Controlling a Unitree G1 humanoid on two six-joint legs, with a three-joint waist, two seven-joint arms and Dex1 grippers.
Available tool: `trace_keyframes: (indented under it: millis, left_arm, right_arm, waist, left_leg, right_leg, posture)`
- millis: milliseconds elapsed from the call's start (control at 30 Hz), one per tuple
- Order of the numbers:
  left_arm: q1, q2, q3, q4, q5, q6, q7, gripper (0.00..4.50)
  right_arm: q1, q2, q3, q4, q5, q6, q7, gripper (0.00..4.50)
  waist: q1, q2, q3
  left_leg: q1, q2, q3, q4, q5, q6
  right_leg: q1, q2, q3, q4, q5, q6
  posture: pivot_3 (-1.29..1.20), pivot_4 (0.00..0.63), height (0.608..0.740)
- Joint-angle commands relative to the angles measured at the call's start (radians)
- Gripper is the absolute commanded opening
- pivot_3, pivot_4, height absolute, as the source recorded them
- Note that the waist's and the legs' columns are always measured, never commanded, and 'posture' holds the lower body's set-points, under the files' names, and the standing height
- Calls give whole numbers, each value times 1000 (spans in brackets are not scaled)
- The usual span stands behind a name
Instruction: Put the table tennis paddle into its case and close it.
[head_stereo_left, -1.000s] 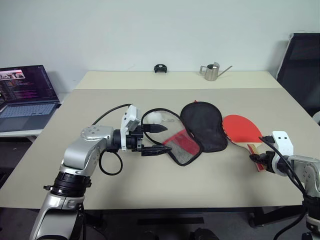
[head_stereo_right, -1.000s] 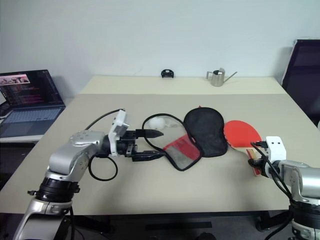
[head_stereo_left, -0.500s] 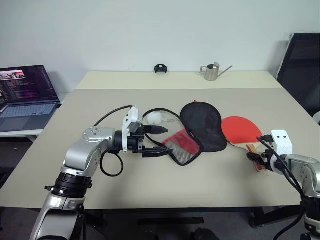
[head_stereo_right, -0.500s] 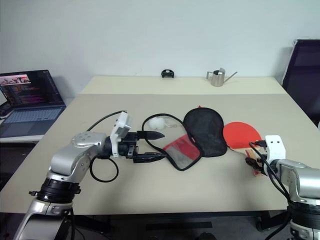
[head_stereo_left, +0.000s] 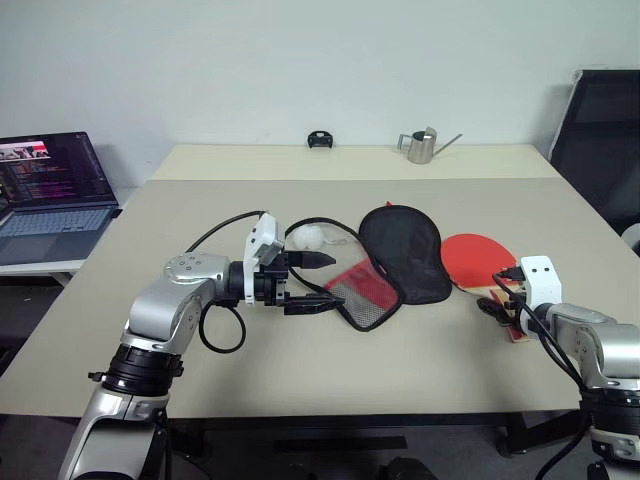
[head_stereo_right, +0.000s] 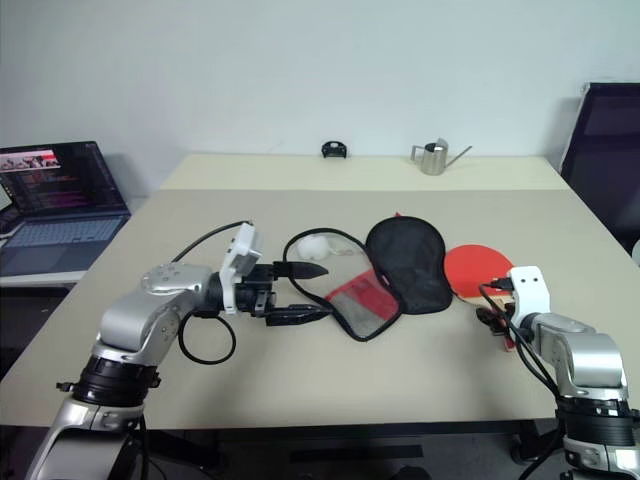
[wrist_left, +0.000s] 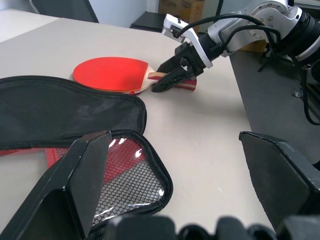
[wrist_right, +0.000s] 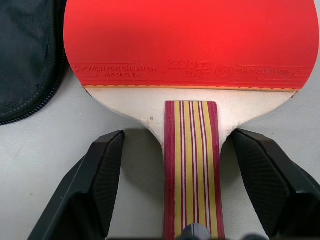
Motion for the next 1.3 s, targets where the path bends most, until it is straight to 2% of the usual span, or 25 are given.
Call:
trace_keyframes:
  millis: [33, 167, 200, 533, 833, 1067, 1300]
  left_arm:
    - [0, 20, 33, -33, -12, -10, 5, 4500]
    - [5, 27, 39, -34, -15, -11, 7, 4500]
    - [6, 29, 39, -35, -16, -10, 7, 4500]
    - [29, 64, 67, -36, -17, -6, 11, 4500]
    - [61, 90, 96, -48, -20, -1, 30, 4500]
    - [93, 97, 116, -69, -28, 6, 48, 4500]
    - [102, 95, 119, -81, -29, 6, 59, 4500]
  right_arm:
    - [24, 27, -9, 27, 2, 32, -25, 2445]
    - [19, 53, -37, 30, 3, 35, -57, 1185]
    - [18, 55, -41, 31, 1, 30, -63, 1109]
    - [-32, 99, -151, 8, -21, -44, -207, 1109]
    - [-69, 114, -142, -120, 15, 11, -236, 1109]
    - [-186, 163, -62, -173, 27, 37, -237, 1109]
    - [-256, 264, 19, -183, 33, 68, -248, 1109]
  waist:
    - [0, 0, 0]
    - [1, 0, 0]
    - [1, -1, 0]
    - [4, -1, -1]
    - [2, 4, 3]
    - [-1, 6, 4]
    - [2, 6, 4]
  left_leg:
    - [2, 0, -1, 0, 0, 0]
    - [10, 0, -2, -2, 0, 0]
    - [10, 0, -2, -2, 0, 0]
    - [10, -1, -2, -2, 0, 0]
    - [4, -1, -2, -4, 0, 0]
    - [5, -1, -1, -9, 0, 0]
    - [1, -1, -1, -13, 0, 0]
  right_leg:
    - [2, 0, -1, -1, 0, 0]
    - [12, 0, -2, -7, 0, 0]
    - [12, 0, -2, -7, 0, 0]
    - [13, -1, -1, -7, 1, 2]
    - [6, -1, -1, -8, 0, 1]
    - [4, -1, 0, -8, 0, 0]
    - [-1, -1, -1, -9, -1, -1]
  posture:
    - [0, 150, 740]
    - [0, 150, 740]
    - [0, 150, 740]
    - [0, 150, 740]
    - [0, 150, 740]
    - [0, 150, 740]
    - [0, 150, 740]
